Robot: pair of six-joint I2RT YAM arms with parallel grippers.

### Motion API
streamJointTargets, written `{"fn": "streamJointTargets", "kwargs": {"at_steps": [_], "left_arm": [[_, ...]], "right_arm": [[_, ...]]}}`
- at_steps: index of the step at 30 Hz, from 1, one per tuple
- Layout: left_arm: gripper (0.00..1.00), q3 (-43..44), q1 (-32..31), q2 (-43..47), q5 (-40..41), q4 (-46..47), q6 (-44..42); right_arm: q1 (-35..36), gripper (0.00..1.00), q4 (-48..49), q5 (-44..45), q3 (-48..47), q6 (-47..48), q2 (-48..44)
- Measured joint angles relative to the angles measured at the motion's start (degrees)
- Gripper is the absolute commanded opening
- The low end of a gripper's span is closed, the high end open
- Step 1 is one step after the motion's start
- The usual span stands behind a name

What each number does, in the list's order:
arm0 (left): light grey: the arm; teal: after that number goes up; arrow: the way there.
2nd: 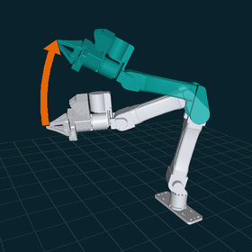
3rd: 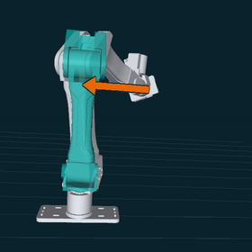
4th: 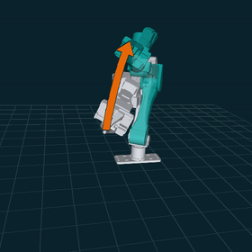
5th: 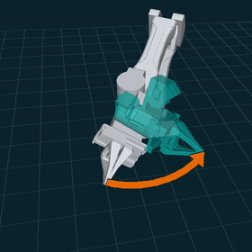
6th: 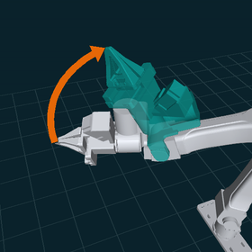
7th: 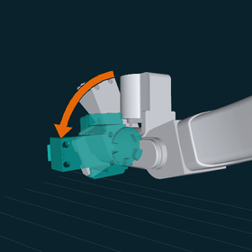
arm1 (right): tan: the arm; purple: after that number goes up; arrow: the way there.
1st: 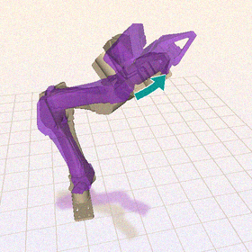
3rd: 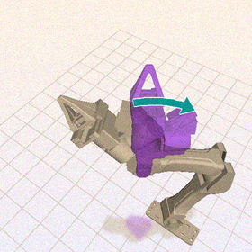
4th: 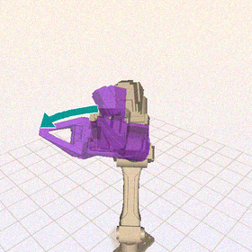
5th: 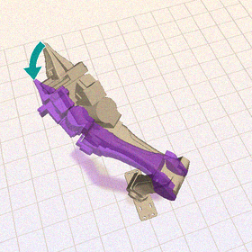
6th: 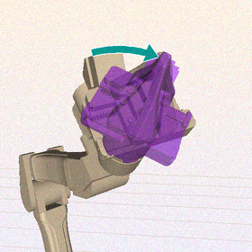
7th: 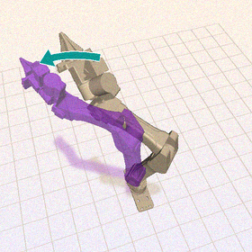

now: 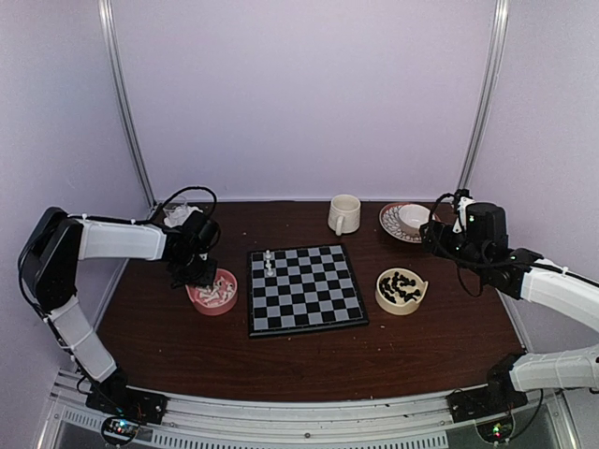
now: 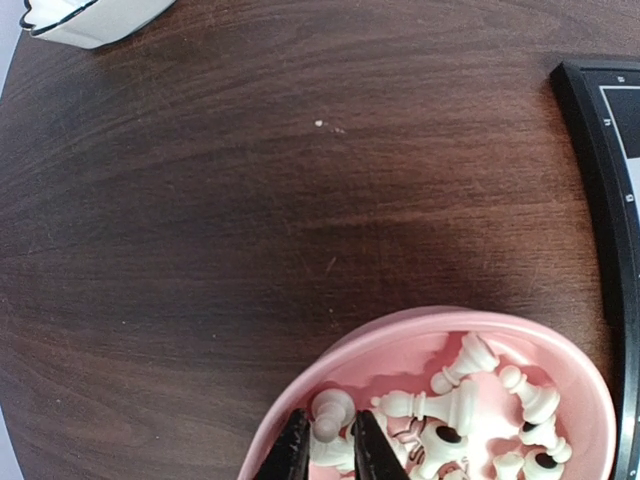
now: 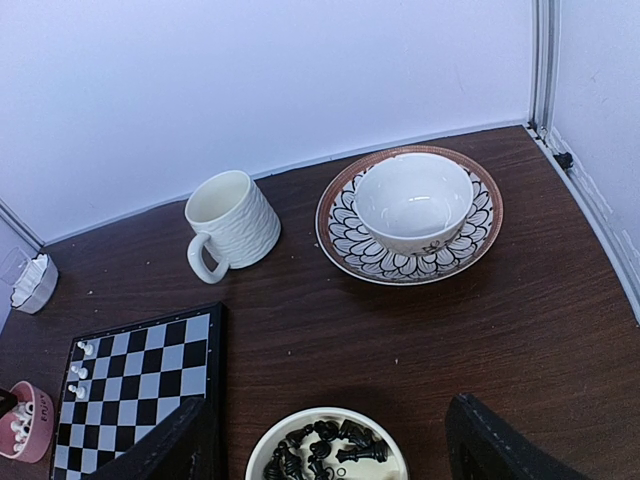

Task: Set up the chess pieces on the board
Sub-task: Pick up the pawn from the storage box.

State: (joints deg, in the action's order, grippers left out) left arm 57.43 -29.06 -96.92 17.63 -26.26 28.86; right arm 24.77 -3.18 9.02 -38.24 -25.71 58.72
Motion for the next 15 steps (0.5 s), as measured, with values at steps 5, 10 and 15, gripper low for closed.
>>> {"fn": "streamJointTargets", "kwargs": {"at_steps": [5,10,15], "left_arm": [[0.17,0.96,0.04,-1.29,0.35,-1.29,0.0],[0.17,2.01,0.04,-2.29,0.37,-2.47,-0.02],[0.17,2.64,0.04,-2.91,0.39,-2.95,-0.04]], "right_arm": [[0.0,0.82,-0.02,0.0,0.0,0.0,0.0],[0.0,0.83,-0.02,0.0,0.0,0.0,0.0],[0.0,0.82,-0.02,0.0,0.0,0.0,0.0]]}}
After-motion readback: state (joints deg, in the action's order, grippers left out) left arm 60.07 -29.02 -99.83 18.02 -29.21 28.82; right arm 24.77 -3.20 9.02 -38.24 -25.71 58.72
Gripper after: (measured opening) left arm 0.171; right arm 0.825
